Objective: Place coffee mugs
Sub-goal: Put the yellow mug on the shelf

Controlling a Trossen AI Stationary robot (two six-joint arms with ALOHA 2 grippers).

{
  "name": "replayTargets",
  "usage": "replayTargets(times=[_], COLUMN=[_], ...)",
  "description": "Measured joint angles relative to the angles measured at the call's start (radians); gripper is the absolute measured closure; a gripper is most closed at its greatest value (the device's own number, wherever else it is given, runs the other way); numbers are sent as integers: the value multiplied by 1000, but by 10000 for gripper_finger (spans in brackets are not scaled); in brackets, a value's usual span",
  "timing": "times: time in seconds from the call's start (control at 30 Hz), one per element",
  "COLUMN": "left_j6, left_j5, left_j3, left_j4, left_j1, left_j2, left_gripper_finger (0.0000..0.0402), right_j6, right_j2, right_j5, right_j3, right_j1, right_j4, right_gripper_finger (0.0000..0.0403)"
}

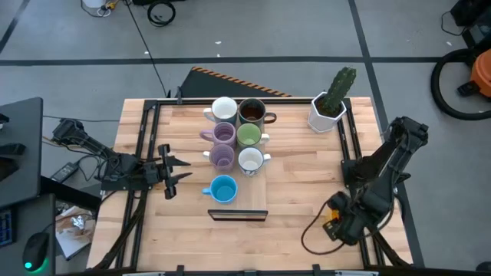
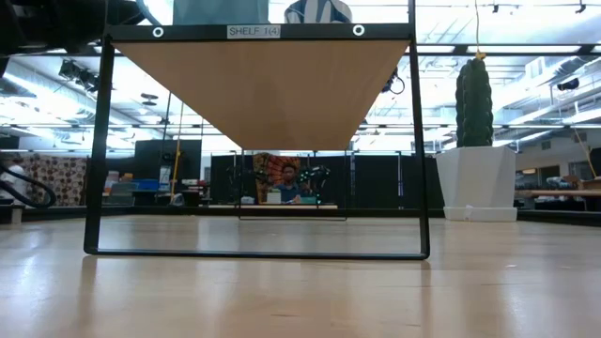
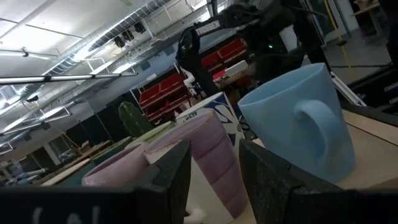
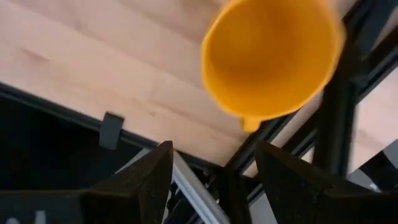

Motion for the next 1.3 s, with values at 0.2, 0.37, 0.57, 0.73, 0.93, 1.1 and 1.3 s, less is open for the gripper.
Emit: replayTargets(times=[0.2,0.37,0.57,0.73,0.93,1.1,1.3], left_j6=[0,0,21,24,24,24,25], left_j5=[0,14,18,18,18,18,18], left_j3=[0,0,0,1,1,1,1], left_j4=[0,-4,-5,-5,-5,-5,-5], left_j1=[0,0,0,0,0,0,0], left_j2=[0,0,0,0,0,0,0], left_gripper_finger=[260,260,260,260,260,260,260], right_j6=[16,85,189,200,198,199,200], right_j2=[68,82,77,77,78,75,74], right_j5=[-16,-14,37,23,-2,-23,-16], right_j3=[0,0,-4,-45,-124,-174,-240], right_j1=[35,72,125,128,128,131,129], right_j4=[78,78,80,98,167,179,237], right_gripper_finger=[169,169,170,170,170,170,174])
